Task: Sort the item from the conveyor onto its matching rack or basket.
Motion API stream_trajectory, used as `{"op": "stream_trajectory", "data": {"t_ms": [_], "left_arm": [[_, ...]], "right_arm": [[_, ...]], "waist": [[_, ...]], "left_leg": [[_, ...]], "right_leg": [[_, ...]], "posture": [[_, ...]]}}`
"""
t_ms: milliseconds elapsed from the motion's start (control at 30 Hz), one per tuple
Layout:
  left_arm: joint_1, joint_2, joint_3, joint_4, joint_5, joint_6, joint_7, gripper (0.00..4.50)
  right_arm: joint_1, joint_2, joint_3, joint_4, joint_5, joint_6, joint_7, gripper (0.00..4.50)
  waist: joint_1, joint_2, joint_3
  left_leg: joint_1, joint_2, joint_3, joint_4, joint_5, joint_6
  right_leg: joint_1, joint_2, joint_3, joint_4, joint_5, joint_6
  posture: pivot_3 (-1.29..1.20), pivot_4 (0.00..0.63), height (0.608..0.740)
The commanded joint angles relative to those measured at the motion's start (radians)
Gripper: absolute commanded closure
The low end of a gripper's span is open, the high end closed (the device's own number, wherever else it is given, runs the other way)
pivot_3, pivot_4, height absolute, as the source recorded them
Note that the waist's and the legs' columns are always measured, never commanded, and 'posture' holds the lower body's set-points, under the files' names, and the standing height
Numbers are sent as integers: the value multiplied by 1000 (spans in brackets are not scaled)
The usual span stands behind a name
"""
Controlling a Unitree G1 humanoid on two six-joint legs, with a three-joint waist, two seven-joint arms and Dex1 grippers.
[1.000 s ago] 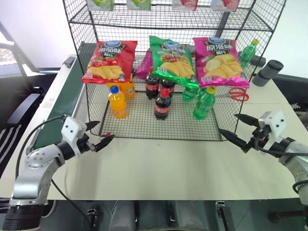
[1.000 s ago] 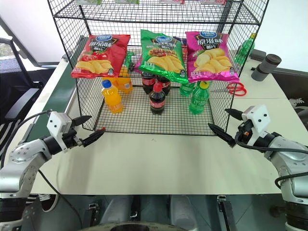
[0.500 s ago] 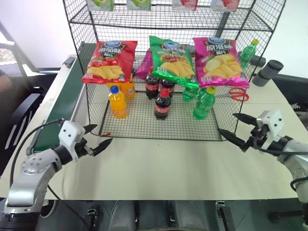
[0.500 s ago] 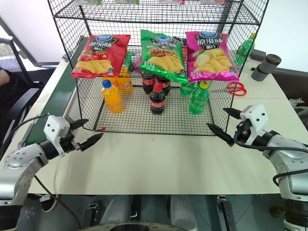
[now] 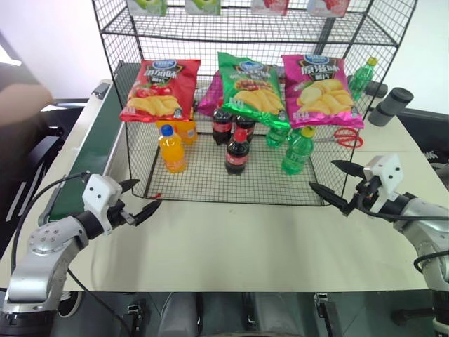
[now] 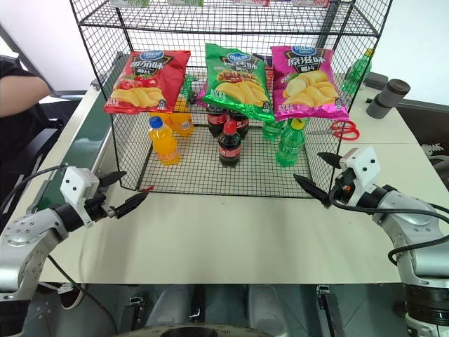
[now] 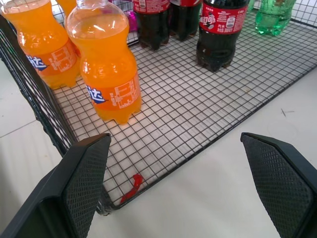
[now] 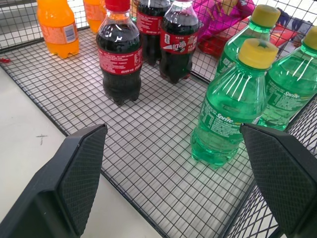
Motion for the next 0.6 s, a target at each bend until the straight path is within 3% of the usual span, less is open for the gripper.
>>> {"op": "stream_trajectory", "data": {"t_ms": [33, 600], "left_arm": [[-9, 2, 19, -32, -5, -7, 6, 0], [20, -10, 30, -67, -22, 10, 26, 0]], "right_arm": [[-21, 5, -9, -37, 5, -5, -11, 39], [-53, 33, 23, 114, -37, -121, 46, 39]], "waist": [[0, 0, 0], [0, 0, 0]], "left_leg": [[0, 0, 0, 0, 0, 0], [0, 0, 0, 0, 0, 0]], "right_leg": [[0, 0, 0, 0, 0, 0], [0, 0, 0, 0, 0, 0]], "posture": [[0, 150, 740], [0, 150, 740]]}}
